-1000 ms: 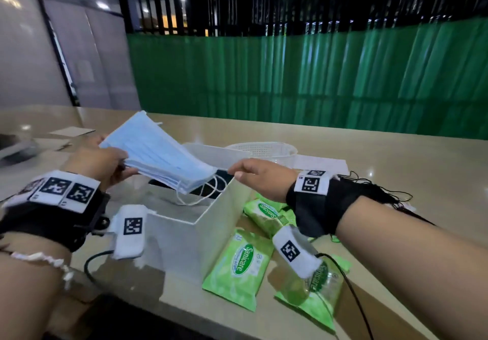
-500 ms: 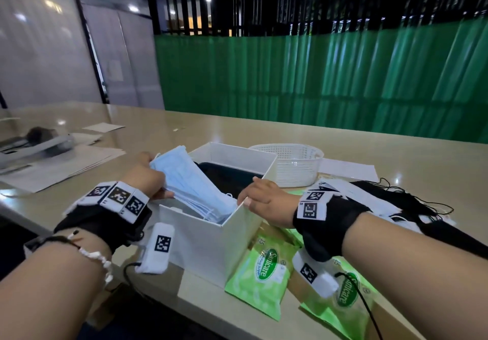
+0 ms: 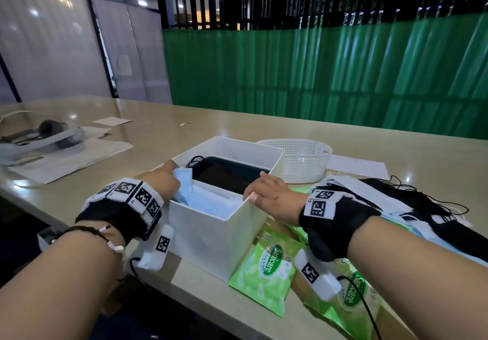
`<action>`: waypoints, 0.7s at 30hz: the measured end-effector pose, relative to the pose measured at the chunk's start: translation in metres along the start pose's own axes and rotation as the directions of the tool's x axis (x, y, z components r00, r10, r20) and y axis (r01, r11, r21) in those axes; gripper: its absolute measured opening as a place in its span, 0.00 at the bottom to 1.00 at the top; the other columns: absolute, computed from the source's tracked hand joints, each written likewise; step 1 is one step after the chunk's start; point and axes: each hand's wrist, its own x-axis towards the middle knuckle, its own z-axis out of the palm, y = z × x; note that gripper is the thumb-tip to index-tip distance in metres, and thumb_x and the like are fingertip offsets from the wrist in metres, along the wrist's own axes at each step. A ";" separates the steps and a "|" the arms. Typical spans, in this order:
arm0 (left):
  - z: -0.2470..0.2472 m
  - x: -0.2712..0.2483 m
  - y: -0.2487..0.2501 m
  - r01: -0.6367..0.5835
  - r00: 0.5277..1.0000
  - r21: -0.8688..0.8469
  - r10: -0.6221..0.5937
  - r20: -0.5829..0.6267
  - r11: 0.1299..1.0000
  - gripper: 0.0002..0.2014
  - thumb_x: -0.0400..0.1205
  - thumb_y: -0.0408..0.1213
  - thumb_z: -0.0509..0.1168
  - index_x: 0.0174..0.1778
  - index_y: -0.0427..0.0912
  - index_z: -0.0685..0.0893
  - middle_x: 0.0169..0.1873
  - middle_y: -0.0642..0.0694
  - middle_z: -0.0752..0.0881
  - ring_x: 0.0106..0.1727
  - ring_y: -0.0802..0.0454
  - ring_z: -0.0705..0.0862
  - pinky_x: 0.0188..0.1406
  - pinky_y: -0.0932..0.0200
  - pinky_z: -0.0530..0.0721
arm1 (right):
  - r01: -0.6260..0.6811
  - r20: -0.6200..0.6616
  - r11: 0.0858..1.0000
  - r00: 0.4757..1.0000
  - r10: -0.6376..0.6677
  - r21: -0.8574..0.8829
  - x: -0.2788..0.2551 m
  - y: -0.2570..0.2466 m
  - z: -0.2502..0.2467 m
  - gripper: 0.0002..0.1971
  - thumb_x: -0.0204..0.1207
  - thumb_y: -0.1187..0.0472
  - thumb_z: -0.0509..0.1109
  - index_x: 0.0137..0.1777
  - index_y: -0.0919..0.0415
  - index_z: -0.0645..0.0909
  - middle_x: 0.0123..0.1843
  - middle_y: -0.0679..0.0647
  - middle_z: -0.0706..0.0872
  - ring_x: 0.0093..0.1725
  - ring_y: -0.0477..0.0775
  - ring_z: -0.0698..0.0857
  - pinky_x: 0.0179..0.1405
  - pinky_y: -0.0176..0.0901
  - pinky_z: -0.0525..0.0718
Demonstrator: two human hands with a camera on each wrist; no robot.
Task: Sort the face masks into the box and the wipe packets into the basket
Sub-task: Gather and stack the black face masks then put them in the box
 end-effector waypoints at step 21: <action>-0.041 -0.035 0.002 -0.388 0.905 0.213 0.414 -0.096 0.897 0.33 0.76 0.70 0.45 0.70 0.56 0.73 0.68 0.47 0.74 0.69 0.47 0.71 0.70 0.51 0.68 | 0.029 -0.030 1.000 0.999 -0.029 0.006 -0.002 -0.001 0.002 0.17 0.87 0.57 0.47 0.70 0.58 0.70 0.76 0.51 0.66 0.83 0.49 0.43 0.69 0.27 0.43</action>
